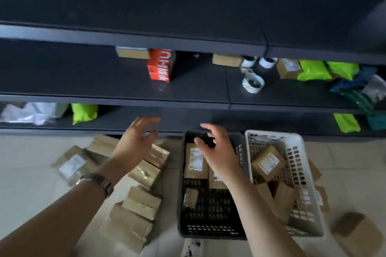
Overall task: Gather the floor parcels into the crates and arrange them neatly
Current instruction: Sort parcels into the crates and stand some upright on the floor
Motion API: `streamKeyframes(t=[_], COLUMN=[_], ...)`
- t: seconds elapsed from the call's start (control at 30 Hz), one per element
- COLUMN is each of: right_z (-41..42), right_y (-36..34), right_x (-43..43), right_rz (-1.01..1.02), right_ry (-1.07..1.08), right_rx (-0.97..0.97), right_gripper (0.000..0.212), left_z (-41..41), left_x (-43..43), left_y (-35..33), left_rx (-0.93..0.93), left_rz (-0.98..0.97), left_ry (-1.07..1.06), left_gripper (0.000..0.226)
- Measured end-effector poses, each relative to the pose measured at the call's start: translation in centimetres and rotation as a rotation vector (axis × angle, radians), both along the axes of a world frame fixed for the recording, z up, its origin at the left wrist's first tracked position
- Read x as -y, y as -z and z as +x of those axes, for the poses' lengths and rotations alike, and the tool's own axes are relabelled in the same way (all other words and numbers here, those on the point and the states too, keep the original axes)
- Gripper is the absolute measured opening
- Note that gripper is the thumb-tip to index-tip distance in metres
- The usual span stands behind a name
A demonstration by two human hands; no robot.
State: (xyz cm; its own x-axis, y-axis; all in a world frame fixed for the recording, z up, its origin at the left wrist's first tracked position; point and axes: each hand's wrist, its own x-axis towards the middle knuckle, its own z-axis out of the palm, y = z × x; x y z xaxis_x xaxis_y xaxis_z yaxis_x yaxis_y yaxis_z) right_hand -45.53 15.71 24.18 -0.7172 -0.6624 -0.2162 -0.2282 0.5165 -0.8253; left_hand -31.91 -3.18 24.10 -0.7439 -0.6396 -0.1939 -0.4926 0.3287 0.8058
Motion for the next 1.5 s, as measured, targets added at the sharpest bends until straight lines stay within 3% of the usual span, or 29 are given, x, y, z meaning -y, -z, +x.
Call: streamKeyframes(t=[0.27, 0.43, 0.57, 0.87, 1.2, 1.37, 1.5], right_z=[16.1, 26.9, 34.0, 42.1, 44.0, 48.6, 54.2], right_y=[-11.8, -15.2, -14.1, -0.2, 22.6, 33.7, 41.7], right_x=[13.5, 20.4, 25.7, 33.9, 36.0, 34.1, 31.8], right_rz=[-0.053, -0.082, -0.049, 0.132, 0.266, 0.356, 0.429], right_ry=[-0.245, -0.255, -0.311, -0.500, -0.521, -0.612, -0.724], right_rx=[-0.210, -0.111, 0.002, 0.056, 0.095, 0.182, 0.257], right_gripper=[0.022, 0.015, 0.013, 0.011, 0.023, 0.025, 0.031], left_z=[18.6, 32.0, 41.4, 53.0, 53.9, 56.2, 60.2], left_x=[12.3, 18.1, 21.4, 20.8, 18.1, 15.0, 10.8], left_y=[-12.1, -16.5, -15.8, 0.0, 23.4, 34.3, 42.0], left_rx=[-0.104, -0.116, -0.055, 0.085, 0.165, 0.311, 0.529], left_rz=[-0.146, -0.107, -0.051, 0.198, 0.381, 0.355, 0.393], left_ry=[-0.079, -0.204, -0.361, -0.680, -0.823, -0.897, -0.893], left_gripper=[0.029, 0.019, 0.027, 0.022, 0.017, 0.021, 0.026])
